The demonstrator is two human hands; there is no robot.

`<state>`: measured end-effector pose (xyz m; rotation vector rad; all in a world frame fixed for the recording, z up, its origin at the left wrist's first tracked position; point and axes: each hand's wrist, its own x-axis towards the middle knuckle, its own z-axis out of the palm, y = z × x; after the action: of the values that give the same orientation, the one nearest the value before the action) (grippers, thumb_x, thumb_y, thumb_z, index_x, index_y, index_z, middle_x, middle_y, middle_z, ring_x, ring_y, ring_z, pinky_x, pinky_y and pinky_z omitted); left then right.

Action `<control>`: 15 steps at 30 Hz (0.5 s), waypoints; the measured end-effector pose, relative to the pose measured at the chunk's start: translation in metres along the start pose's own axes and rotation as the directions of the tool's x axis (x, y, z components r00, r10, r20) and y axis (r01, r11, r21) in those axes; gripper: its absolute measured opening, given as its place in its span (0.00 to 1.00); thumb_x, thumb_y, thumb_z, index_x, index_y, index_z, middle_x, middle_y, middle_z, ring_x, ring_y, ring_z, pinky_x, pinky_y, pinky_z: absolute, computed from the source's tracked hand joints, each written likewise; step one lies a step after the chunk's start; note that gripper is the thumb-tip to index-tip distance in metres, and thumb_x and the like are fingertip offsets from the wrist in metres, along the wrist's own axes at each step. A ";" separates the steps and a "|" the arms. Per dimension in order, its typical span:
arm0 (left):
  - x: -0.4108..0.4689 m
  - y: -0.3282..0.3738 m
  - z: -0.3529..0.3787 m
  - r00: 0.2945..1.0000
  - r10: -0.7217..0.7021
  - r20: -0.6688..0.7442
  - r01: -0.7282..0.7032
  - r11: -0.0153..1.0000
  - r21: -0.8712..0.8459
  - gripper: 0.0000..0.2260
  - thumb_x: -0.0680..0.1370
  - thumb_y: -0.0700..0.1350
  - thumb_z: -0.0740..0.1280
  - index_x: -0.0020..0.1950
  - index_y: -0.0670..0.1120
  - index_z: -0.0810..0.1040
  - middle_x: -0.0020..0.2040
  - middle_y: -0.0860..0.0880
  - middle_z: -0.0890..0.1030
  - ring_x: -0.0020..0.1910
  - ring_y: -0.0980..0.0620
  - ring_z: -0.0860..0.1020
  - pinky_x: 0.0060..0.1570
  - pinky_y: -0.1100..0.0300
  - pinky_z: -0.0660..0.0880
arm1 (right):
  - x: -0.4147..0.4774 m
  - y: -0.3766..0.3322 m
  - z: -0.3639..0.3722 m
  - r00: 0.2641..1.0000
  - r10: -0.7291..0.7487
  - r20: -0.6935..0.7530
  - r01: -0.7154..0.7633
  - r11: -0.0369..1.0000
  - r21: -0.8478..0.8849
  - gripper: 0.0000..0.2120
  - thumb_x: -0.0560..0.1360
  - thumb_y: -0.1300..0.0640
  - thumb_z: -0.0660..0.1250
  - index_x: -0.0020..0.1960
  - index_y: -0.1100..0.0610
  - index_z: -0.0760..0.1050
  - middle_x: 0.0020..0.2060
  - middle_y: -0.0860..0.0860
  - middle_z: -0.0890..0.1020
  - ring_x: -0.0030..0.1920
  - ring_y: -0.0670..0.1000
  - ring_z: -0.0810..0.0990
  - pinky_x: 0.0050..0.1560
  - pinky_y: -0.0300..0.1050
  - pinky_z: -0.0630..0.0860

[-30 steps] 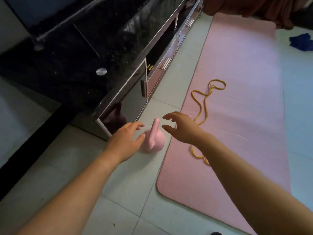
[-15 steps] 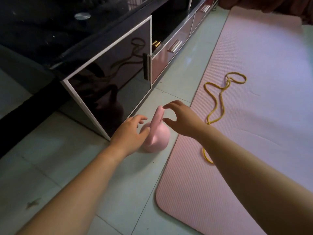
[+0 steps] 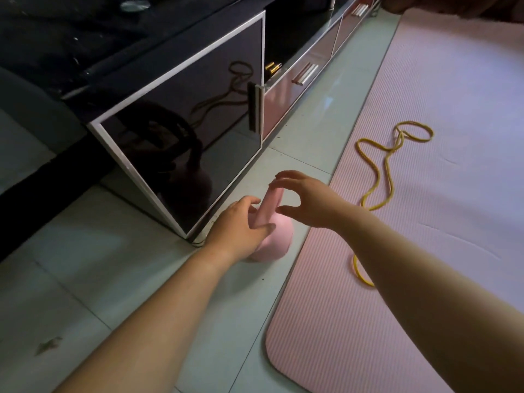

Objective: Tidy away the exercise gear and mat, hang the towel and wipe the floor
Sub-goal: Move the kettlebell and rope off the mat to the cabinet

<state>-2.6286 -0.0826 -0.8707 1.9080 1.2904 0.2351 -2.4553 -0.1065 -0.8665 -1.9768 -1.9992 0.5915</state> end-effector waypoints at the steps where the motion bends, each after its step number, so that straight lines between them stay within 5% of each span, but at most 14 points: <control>1: 0.000 -0.001 0.003 1.000 -0.001 0.011 0.001 1.000 -0.009 0.24 0.73 0.50 0.70 0.66 0.51 0.68 0.60 0.52 0.76 0.56 0.50 0.76 0.57 0.49 0.75 | 0.001 0.002 0.001 1.000 -0.002 -0.003 0.002 1.000 0.003 0.22 0.74 0.53 0.69 0.67 0.49 0.71 0.69 0.48 0.69 0.66 0.51 0.70 0.64 0.42 0.67; 6: -0.003 -0.007 0.013 0.999 -0.028 0.033 0.031 0.997 -0.077 0.19 0.76 0.46 0.67 0.66 0.51 0.68 0.59 0.51 0.77 0.55 0.49 0.76 0.56 0.51 0.75 | 0.002 0.005 0.003 1.000 -0.016 -0.017 0.016 1.000 -0.003 0.21 0.74 0.52 0.69 0.66 0.49 0.71 0.68 0.48 0.69 0.65 0.50 0.70 0.63 0.41 0.67; 15: -0.007 -0.026 -0.007 0.996 0.066 0.055 -0.070 0.995 0.066 0.16 0.76 0.39 0.64 0.63 0.52 0.73 0.56 0.51 0.79 0.52 0.49 0.76 0.49 0.62 0.70 | -0.017 0.007 0.010 0.997 -0.009 -0.081 0.009 1.000 -0.009 0.15 0.73 0.54 0.70 0.59 0.48 0.76 0.57 0.48 0.74 0.53 0.50 0.76 0.54 0.43 0.74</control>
<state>-2.6540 -0.0812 -0.8820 2.0047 1.2135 0.1759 -2.4532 -0.1246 -0.8769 -1.9630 -1.9647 0.4935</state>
